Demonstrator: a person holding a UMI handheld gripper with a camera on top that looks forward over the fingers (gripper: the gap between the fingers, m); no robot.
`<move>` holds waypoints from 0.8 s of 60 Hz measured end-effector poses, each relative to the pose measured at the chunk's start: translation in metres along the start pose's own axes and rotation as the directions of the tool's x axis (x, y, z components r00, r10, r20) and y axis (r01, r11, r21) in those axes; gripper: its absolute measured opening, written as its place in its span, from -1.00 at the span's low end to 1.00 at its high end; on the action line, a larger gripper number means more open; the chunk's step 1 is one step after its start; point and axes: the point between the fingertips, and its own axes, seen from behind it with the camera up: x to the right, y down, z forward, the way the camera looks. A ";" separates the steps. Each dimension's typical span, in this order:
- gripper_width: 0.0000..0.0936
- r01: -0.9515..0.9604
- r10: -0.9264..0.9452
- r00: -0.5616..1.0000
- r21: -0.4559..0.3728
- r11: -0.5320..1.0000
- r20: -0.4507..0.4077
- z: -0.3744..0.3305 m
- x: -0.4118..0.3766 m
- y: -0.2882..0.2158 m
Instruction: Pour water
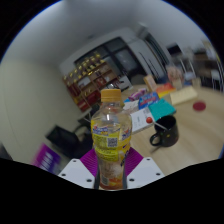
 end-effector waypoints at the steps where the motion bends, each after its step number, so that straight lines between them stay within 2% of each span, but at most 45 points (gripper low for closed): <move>1: -0.34 -0.068 0.068 0.998 -0.003 0.998 0.018 0.002 -0.001 -0.008; 8: -0.34 -0.515 0.523 0.845 -0.094 0.852 0.111 0.018 -0.011 -0.031; 13: -0.35 -0.753 0.781 0.611 -0.208 0.624 0.130 0.022 -0.012 -0.039; 17: -0.35 -0.867 0.906 0.408 -0.265 0.423 0.113 0.009 -0.034 -0.038; 24: -0.34 -0.921 0.985 0.140 -0.353 0.166 0.097 0.006 -0.027 -0.052; 32: -0.34 -0.922 0.991 -0.105 -0.383 -0.063 0.088 -0.013 -0.031 -0.064; 38: -0.33 -0.914 0.977 -0.190 -0.379 -0.141 0.094 -0.017 -0.027 -0.070; 39: -0.33 -0.913 0.975 -0.200 -0.379 -0.152 0.092 -0.037 -0.028 -0.070; 41: -0.34 -0.911 0.973 -0.213 -0.379 -0.164 0.090 -0.021 -0.026 -0.072; 48: -0.34 -0.909 0.976 -0.202 -0.387 -0.156 0.081 -0.040 -0.030 -0.070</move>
